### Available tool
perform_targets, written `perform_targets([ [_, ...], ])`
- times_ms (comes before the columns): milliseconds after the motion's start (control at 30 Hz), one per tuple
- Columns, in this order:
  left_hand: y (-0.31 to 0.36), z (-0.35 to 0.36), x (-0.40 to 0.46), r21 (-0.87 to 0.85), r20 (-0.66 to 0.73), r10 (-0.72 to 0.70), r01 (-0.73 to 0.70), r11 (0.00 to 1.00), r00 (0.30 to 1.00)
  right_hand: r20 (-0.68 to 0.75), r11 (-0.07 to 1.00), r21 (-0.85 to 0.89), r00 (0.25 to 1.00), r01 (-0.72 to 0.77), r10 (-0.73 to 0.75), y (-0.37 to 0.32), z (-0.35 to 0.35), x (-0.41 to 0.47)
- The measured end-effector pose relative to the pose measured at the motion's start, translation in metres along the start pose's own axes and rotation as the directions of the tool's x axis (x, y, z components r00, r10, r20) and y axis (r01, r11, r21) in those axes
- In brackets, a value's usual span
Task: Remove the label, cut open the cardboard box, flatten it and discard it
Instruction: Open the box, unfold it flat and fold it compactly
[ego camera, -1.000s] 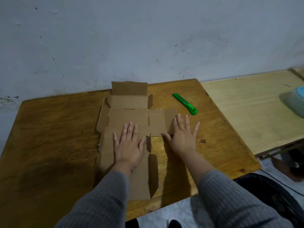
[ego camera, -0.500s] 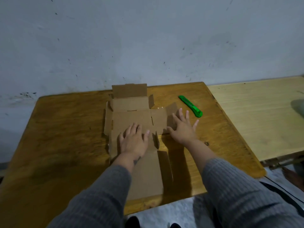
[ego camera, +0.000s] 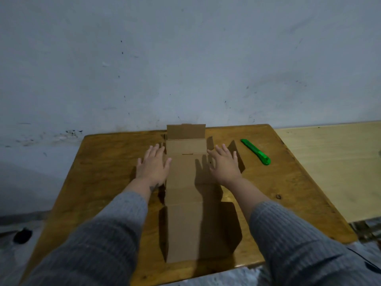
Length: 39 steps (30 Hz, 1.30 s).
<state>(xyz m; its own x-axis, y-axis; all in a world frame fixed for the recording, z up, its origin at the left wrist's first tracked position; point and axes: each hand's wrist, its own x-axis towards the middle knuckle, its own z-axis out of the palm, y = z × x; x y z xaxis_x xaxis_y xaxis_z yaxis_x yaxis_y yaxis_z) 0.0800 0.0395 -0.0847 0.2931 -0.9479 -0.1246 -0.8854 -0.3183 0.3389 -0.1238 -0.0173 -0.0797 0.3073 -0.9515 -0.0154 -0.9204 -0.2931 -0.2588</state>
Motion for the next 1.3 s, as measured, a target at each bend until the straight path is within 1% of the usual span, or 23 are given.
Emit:
perform_targets([
  [100,-0.004,0.006,0.008,-0.071,0.042,-0.005,0.008,0.997,0.999,0.026,0.998,0.063,1.0,-0.002,0.0,-0.005,0.006,0.007],
  [200,-0.004,0.008,0.024,-0.16,0.058,-0.002,0.011,0.987,0.998,0.03,0.987,0.151,0.999,-0.048,0.044,-0.005,0.008,0.024],
  [267,-0.003,0.01,0.037,-0.234,0.055,-0.007,0.019,0.972,0.998,0.038,0.979,0.186,0.996,-0.084,0.078,-0.004,0.009,0.037],
  [367,-0.005,0.011,0.056,-0.3,0.027,-0.067,0.072,0.951,0.997,0.053,0.973,0.206,0.994,-0.103,0.094,0.001,0.007,0.06],
  [467,-0.01,0.011,0.075,-0.298,0.043,-0.104,0.112,0.948,0.994,0.043,0.976,0.206,0.997,-0.077,0.07,0.008,0.005,0.086],
  [600,-0.009,0.012,0.098,-0.305,0.094,-0.107,0.131,0.943,0.99,0.066,0.966,0.251,0.996,-0.068,0.053,0.015,0.005,0.117],
  [733,-0.004,0.02,0.108,-0.294,0.119,-0.073,0.106,0.95,0.99,0.123,0.944,0.307,0.988,-0.124,0.09,0.015,0.013,0.139],
  [900,0.004,0.026,0.114,-0.315,0.173,-0.05,0.103,0.944,0.984,0.121,0.893,0.405,0.979,-0.199,0.163,0.014,0.02,0.15],
  [967,0.01,0.027,0.116,-0.297,0.189,-0.049,0.105,0.949,0.981,0.124,0.87,0.438,0.974,-0.225,0.19,0.017,0.021,0.15],
  [1067,0.013,0.029,0.119,-0.251,0.176,-0.07,0.113,0.961,0.982,0.142,0.851,0.467,0.97,-0.241,0.197,0.019,0.021,0.149],
  [1233,0.012,0.034,0.116,-0.288,0.126,-0.078,0.112,0.951,0.989,0.164,0.824,0.525,0.975,-0.213,0.147,0.023,0.021,0.153],
  [1300,0.01,0.033,0.116,-0.292,0.102,-0.081,0.108,0.95,0.991,0.164,0.837,0.514,0.979,-0.188,0.119,0.024,0.02,0.154],
])
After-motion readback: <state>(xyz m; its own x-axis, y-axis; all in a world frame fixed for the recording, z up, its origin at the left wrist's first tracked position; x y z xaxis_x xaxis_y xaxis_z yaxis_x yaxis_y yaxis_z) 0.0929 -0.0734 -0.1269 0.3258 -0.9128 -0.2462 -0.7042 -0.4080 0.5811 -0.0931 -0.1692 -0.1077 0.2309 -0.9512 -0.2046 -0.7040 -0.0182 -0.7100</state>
